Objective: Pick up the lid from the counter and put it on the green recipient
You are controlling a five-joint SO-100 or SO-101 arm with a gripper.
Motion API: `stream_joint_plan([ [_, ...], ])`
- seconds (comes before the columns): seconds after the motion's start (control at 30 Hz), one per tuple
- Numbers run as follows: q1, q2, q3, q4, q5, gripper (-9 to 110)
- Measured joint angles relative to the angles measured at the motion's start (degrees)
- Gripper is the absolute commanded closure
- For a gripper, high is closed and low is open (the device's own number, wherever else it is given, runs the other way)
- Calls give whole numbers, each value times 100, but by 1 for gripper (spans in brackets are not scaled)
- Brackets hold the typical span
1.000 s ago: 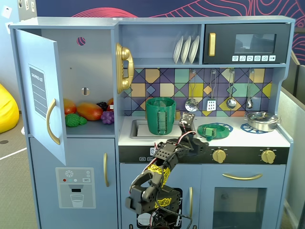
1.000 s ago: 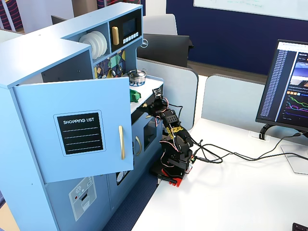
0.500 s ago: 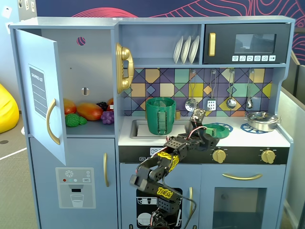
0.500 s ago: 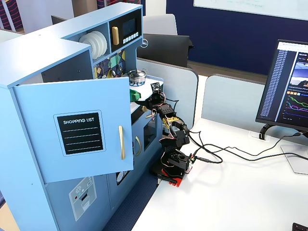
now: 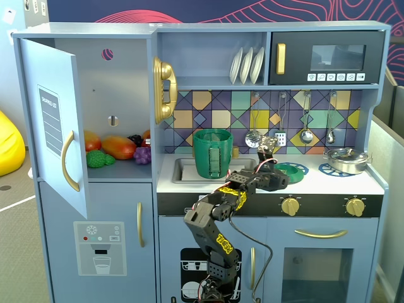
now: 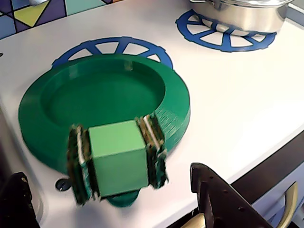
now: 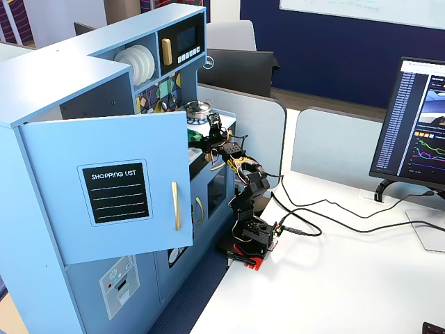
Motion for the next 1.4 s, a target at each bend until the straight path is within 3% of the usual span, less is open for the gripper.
stream_joint_plan([
  [0.43,-211,-1230,-1020,0,114,70],
  [0.6,-229,-1564,-1266,0,114,90],
  [0.63,-229,-1600,-1310,0,114,101],
  [0.9,-237,-1652,-1433,-141,809,102],
  [1.4,-650,-1151,-2382,18,571,102],
])
